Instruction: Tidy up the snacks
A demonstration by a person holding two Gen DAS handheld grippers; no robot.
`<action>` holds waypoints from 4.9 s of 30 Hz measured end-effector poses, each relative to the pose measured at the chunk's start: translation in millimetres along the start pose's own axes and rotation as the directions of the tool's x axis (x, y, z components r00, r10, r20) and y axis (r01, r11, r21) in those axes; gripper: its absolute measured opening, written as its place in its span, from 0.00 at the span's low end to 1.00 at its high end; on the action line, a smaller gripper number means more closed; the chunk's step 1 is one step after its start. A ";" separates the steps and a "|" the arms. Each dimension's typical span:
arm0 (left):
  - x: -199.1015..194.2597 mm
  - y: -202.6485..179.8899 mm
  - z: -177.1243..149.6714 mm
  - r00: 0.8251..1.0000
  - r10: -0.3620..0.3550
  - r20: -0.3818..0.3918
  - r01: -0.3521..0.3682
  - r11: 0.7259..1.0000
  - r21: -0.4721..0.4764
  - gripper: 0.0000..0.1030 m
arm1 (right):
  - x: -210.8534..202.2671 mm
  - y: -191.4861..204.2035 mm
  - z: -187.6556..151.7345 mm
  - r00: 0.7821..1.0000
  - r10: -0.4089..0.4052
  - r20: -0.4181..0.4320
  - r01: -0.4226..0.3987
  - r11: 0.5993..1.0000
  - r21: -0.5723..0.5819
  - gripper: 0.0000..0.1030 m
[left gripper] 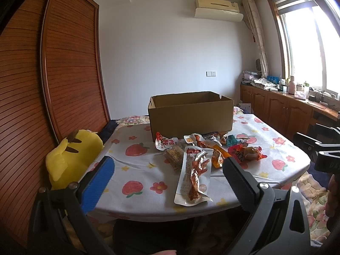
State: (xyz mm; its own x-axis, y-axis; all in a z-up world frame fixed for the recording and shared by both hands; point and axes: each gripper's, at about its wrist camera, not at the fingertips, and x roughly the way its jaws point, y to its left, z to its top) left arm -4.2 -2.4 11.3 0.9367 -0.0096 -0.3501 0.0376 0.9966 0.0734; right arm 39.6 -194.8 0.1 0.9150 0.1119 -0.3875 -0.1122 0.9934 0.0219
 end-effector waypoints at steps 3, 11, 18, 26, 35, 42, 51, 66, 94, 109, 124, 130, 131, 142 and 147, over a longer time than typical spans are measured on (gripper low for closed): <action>-0.3 -0.7 -0.3 1.000 0.001 -0.001 -0.001 1.000 -0.002 1.00 | -0.1 0.0 -0.1 1.000 0.000 0.000 0.000 1.000 0.000 1.00; -1.6 -1.8 -0.6 1.000 0.001 0.002 -0.001 1.000 0.001 1.00 | -0.5 0.2 0.2 1.000 0.001 0.000 -0.001 1.000 0.000 1.00; -2.5 -3.0 -0.9 1.000 -0.001 0.002 0.001 1.000 0.000 1.00 | 1.5 3.6 -0.8 1.000 0.001 0.001 -0.001 1.000 0.000 1.00; 7.5 -1.4 -6.2 1.000 -0.011 -0.028 0.011 1.000 -0.004 1.00 | -0.1 -3.7 -0.6 1.000 0.004 -0.013 -0.004 1.000 -0.003 1.00; 43.2 -4.0 -13.4 0.995 -0.028 -0.101 0.029 1.000 0.011 1.00 | 28.4 -7.4 -7.0 0.997 0.040 -0.073 -0.041 0.999 -0.016 1.00; 78.1 -4.8 -9.6 0.981 -0.080 -0.174 0.082 0.997 0.004 1.00 | 60.4 -15.3 -4.4 0.986 0.105 -0.129 -0.110 0.993 -0.033 0.99; 125.7 -13.0 -9.0 0.946 -0.159 -0.282 0.159 0.987 -0.024 0.99 | 106.0 -24.0 0.5 0.962 0.175 -0.210 -0.196 0.977 -0.079 0.96; 169.0 -27.9 -22.2 0.899 -0.199 -0.391 0.213 0.977 -0.006 0.98 | 187.3 -26.5 0.5 0.856 0.287 -0.430 -0.388 0.906 -0.168 0.91; 207.6 -38.0 -27.7 0.819 -0.237 -0.523 0.263 0.964 -0.024 0.93 | 212.6 -25.8 -15.3 0.799 0.320 -0.510 -0.476 0.854 -0.209 0.56; 194.7 -19.6 -25.8 0.829 -0.267 -0.491 0.287 0.957 -0.035 0.56 | 211.8 -25.1 -17.1 0.815 0.305 -0.492 -0.456 0.863 -0.219 0.56; 160.5 -5.6 -0.5 0.880 -0.310 -0.360 0.305 0.950 -0.071 0.55 | 180.9 -22.5 -11.1 0.852 0.269 -0.450 -0.404 0.884 -0.237 0.37; 154.5 2.5 13.6 0.902 -0.315 -0.296 0.303 0.949 -0.086 0.55 | 158.5 -27.5 9.3 0.873 0.271 -0.405 -0.382 0.897 -0.224 0.37; 153.6 3.7 15.4 0.904 -0.316 -0.288 0.304 0.949 -0.087 0.55 | 154.5 -27.9 13.1 0.879 0.272 -0.391 -0.377 0.899 -0.223 0.37; 151.9 11.2 39.7 0.928 -0.304 -0.215 0.295 0.952 -0.077 0.55 | 145.7 -33.7 41.7 0.904 0.277 -0.326 -0.354 0.912 -0.207 0.37; 156.9 17.8 57.4 0.939 -0.298 -0.173 0.288 0.954 -0.076 0.55 | 148.3 -31.5 52.6 0.909 0.283 -0.306 -0.354 0.911 -0.210 0.37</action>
State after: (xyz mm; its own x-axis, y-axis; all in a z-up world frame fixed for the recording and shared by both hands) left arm 163.4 9.1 11.4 0.8078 -0.2914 -0.5123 0.2795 0.9547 -0.1023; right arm 199.3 -208.3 -9.5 0.6817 0.3753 -0.6281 -0.5077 0.8608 -0.0366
